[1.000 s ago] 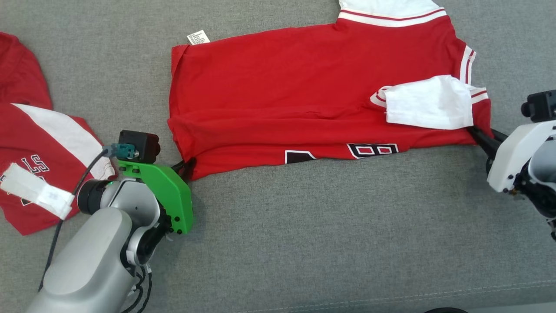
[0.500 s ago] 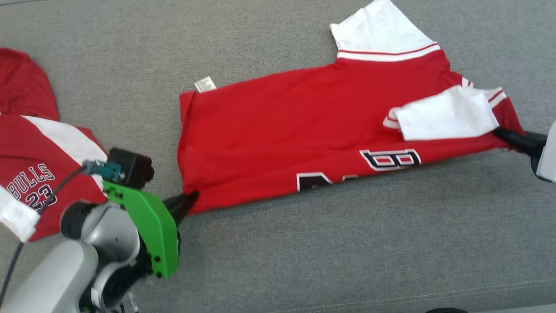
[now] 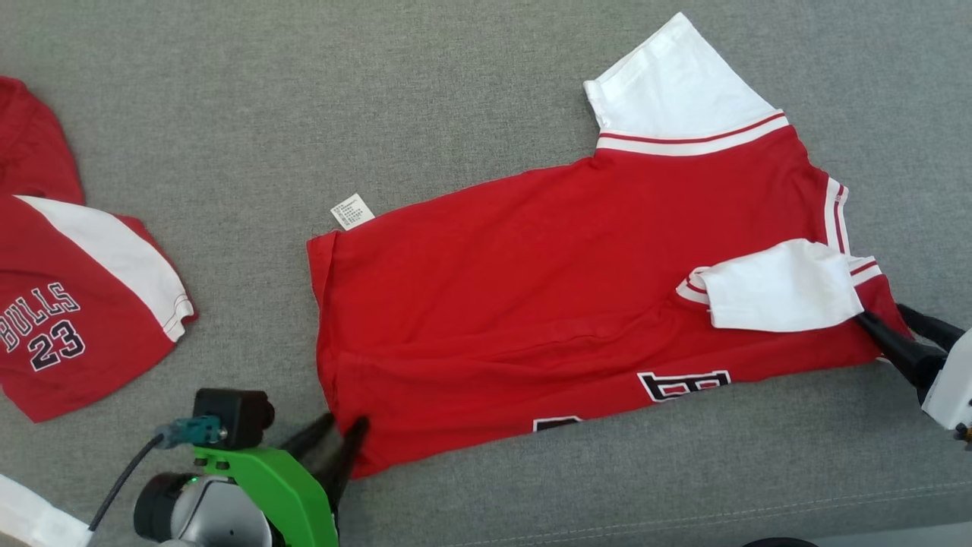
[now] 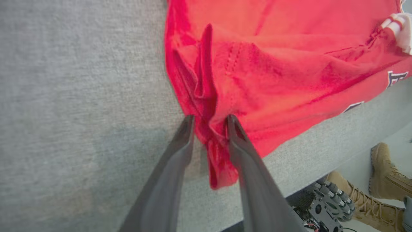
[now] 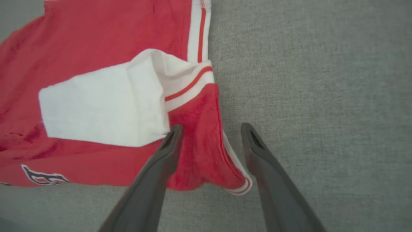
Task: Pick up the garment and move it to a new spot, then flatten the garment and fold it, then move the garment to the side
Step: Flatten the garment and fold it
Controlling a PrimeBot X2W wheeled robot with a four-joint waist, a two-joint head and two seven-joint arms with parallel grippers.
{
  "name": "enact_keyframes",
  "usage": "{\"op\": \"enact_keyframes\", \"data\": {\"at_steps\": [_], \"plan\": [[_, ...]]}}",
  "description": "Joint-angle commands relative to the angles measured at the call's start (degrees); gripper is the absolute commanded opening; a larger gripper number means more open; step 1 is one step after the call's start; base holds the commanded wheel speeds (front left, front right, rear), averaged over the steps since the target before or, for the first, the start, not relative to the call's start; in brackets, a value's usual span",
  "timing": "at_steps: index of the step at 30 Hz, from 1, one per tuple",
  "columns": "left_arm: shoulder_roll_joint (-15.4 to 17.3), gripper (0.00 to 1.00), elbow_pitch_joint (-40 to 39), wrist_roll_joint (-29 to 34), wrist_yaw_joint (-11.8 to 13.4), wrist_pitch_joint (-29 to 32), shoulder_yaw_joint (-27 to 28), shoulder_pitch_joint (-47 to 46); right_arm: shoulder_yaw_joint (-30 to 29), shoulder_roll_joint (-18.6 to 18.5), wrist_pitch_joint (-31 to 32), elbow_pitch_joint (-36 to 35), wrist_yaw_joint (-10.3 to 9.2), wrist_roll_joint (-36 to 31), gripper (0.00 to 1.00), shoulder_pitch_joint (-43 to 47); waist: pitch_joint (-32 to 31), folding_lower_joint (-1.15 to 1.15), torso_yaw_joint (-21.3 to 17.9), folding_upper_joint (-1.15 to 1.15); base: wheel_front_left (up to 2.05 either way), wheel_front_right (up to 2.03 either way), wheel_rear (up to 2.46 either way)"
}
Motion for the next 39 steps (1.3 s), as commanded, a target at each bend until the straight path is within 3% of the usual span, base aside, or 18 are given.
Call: {"op": "enact_keyframes", "data": {"at_steps": [1,6,10,16,23,35,37,38,39], "plan": [[1.07,1.0,-1.02,1.24,0.78,-0.63,0.68,0.13,-0.76,-0.61,-0.25,-1.36,-0.02,-0.55,1.0,0.48,-0.22,0.0,0.16,0.0,0.0,0.0,0.0],[4.1,1.0,-7.04,3.43,2.14,0.03,3.36,-4.07,-6.38,-3.54,1.09,-9.3,-0.02,-0.26,1.0,-2.23,1.31,0.0,0.98,0.0,0.0,0.0,0.0],[1.68,1.0,-5.41,2.29,0.18,1.82,4.5,-13.3,-10.56,-3.8,3.24,-10.74,-0.02,-3.94,1.0,-9.26,5.98,0.0,3.19,0.0,0.0,0.0,0.0],[-2.76,1.0,6.49,3.4,-3.66,3.53,3.25,-27.54,-9.79,4.05,6.46,-2.87,-0.01,-13.13,1.0,-26.92,13.03,0.0,5.37,0.0,0.0,0.0,0.0],[-5.74,1.0,14.7,4.4,-7.07,5.69,0.2,-34.9,-4.98,11.69,7.74,9.16,-0.01,-22.6,1.0,-41.49,16.37,0.0,8.2,0.0,0.0,0.0,0.0],[-5.8,1.0,15.28,1.69,-10.78,11.4,-3.47,-35.72,-0.22,14.1,5.49,21.57,-0.01,-25.98,1.0,-47.86,16.21,0.0,10.74,0.0,0.0,0.0,0.0],[-5.82,0.84,15.19,1.08,-10.97,12.07,-3.64,-35.49,0.67,14.31,5.07,22.52,-0.01,-25.7,1.0,-48.43,16.33,0.0,10.65,0.0,0.0,0.0,0.0],[-5.85,0.47,15.14,1.0,-10.84,12.09,-3.6,-35.4,1.12,14.48,4.87,23.01,-0.01,-25.37,1.0,-48.65,16.38,0.0,10.53,0.0,0.0,0.0,0.0],[-5.94,0.46,15.03,0.99,-10.86,12.06,-3.58,-35.33,1.49,14.56,4.64,23.47,-0.01,-25.21,1.0,-48.87,16.42,0.0,10.41,0.0,0.0,0.0,0.0]]}}
